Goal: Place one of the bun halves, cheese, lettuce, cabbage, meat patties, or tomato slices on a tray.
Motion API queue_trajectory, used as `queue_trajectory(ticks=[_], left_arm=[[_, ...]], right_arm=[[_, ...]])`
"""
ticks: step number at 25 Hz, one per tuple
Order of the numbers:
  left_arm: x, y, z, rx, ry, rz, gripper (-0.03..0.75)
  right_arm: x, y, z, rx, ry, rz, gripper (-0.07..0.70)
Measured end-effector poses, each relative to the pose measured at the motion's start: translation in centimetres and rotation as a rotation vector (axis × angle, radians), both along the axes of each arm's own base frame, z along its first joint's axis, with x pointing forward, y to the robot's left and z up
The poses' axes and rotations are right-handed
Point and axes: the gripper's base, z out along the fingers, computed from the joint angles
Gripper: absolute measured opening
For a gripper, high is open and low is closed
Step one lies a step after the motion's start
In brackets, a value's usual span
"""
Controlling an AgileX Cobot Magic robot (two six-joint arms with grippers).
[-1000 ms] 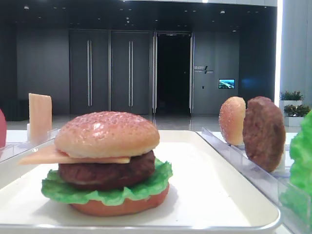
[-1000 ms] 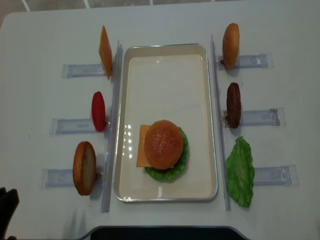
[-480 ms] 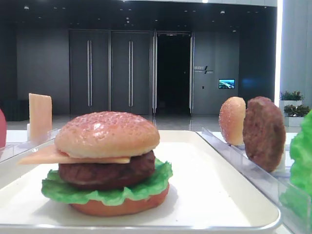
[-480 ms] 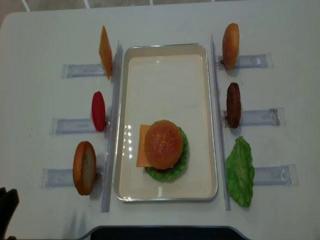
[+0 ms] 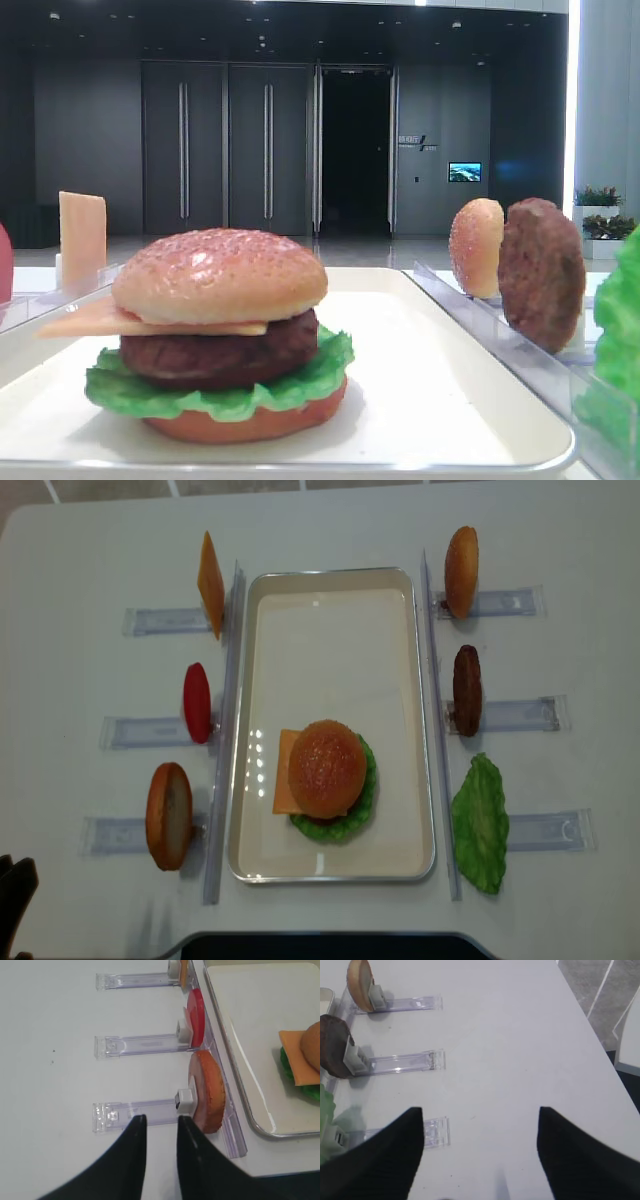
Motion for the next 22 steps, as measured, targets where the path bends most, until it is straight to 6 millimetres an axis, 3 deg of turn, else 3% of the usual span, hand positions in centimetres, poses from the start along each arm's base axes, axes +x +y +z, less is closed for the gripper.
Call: queue_trajectory(ticks=[22], left_arm=[[0.00, 0.00, 0.00, 0.000, 0.000, 0.000, 0.159]], right_arm=[[-0.02, 0.35, -0.01, 0.000, -0.005, 0.045, 0.489]])
